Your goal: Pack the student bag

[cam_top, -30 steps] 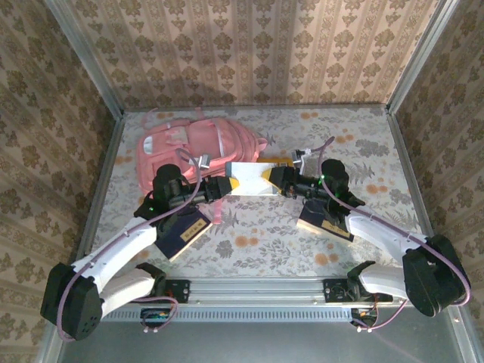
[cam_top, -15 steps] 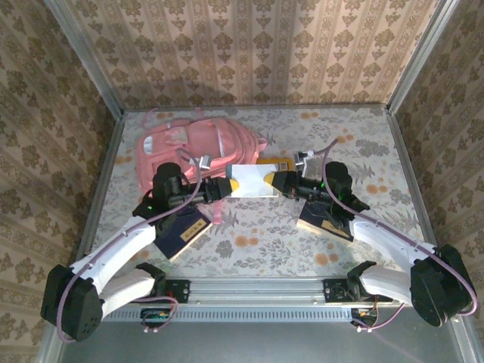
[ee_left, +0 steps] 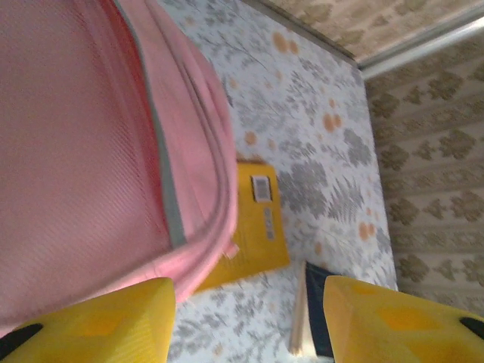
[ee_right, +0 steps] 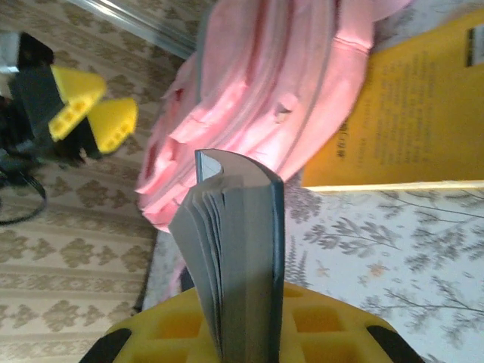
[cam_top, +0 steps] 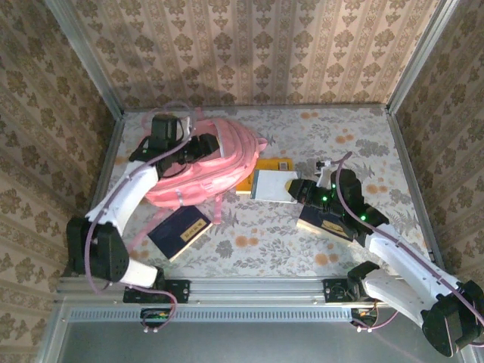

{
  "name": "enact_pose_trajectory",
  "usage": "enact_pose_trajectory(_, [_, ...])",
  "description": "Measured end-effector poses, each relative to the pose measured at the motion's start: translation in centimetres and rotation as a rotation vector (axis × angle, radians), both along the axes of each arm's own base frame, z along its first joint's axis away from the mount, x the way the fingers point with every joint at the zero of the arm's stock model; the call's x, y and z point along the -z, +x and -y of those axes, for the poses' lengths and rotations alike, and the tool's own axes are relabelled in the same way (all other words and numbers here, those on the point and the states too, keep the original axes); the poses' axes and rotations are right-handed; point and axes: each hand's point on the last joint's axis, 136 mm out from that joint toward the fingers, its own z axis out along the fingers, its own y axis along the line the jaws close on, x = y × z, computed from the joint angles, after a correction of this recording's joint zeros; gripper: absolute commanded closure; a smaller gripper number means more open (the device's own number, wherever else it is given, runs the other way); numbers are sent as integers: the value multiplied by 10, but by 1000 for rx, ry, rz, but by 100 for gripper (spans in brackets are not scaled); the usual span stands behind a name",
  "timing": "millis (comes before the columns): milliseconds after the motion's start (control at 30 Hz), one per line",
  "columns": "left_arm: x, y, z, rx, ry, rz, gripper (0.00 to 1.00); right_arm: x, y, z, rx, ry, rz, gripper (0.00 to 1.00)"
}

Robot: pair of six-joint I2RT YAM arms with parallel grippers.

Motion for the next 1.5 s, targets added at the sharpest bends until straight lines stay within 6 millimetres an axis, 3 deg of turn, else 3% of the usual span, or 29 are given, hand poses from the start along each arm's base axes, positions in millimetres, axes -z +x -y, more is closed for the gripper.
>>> enact_pose_trajectory(233, [24,70,-11,-65,28,-62,52,11,0,8,17,-52,-13,100])
enact_pose_trajectory(433, [45,99,-2,-50,17,-105,58,20,3,10,15,-85,-21,100])
enact_pose_trajectory(800, [53,115,18,-8,-16,-126,61,35,8,13,17,-115,-55,100])
enact_pose_trajectory(1033, [77,118,31,2,-28,-189,63,36,10,15,15,-126,-52,100])
enact_pose_trajectory(1067, [80,118,32,0,-29,-200,65,36,10,15,16,-127,-51,100])
enact_pose_trajectory(1233, [83,123,36,0,-18,-222,98,36,11,16,19,-128,-51,100])
enact_pose_trajectory(1500, [69,119,44,50,28,-202,100,39,9,19,24,-138,-60,100])
